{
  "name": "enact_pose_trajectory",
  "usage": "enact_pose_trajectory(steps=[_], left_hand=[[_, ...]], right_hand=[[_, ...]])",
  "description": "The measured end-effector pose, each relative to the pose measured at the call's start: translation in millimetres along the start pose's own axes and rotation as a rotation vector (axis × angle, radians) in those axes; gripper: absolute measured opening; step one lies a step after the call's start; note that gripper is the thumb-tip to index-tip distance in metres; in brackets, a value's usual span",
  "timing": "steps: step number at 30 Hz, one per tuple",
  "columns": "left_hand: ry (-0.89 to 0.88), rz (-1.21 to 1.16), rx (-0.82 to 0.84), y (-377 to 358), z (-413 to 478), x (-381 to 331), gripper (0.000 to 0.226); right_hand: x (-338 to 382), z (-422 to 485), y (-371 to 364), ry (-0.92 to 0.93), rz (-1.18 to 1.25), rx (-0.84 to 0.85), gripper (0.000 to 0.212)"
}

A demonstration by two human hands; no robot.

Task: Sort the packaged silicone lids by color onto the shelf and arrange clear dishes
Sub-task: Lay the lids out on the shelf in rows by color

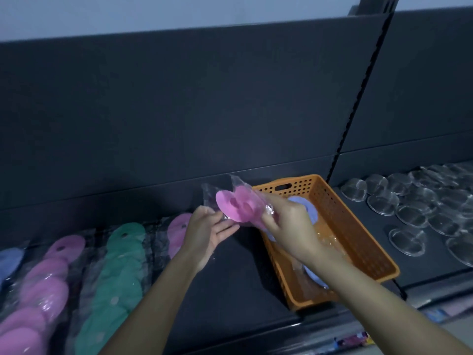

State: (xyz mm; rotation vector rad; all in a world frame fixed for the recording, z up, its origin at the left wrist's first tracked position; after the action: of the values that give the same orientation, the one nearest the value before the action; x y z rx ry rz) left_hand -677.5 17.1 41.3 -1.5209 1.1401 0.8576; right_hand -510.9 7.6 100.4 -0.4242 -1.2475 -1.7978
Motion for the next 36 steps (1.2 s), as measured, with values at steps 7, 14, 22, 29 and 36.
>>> enact_pose_trajectory(steps=[7, 14, 22, 29, 36], left_hand=[[0.018, 0.109, -0.047, 22.0, -20.7, -2.3, 0.026], [0.134, 0.138, -0.021, 34.1, -37.1, 11.6, 0.022], [0.151, 0.254, 0.007, 36.1, -38.5, 37.2, 0.033], [-0.11, 0.833, -0.117, 37.6, -25.2, 24.6, 0.022], [-0.285, 1.223, -0.215, 34.6, -25.2, 4.2, 0.092]], right_hand=[[15.0, -11.0, -52.1, 0.075, -0.013, 0.18, 0.021], [0.3, -24.3, -81.6, -0.071, 0.035, 0.374, 0.03], [-10.9, -35.5, -80.8, -0.192, -0.024, 0.364, 0.025], [0.0, -31.6, -69.6, -0.217, 0.135, 0.34, 0.024], [-2.0, -27.2, -63.2, -0.234, 0.126, 0.432, 0.013]])
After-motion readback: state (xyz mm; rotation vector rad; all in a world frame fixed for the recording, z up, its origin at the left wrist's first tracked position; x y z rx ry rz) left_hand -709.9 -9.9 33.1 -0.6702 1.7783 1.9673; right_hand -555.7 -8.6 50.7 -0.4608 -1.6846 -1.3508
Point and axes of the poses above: each hand's wrist, its own z-axis towards the middle knuckle, its own y-axis out of the back of the hand, x = y × z, the point moved 6 cm from there along z, towards the middle knuckle, and after that the axes turned 7 degrees about z, right-handed, at the moved point
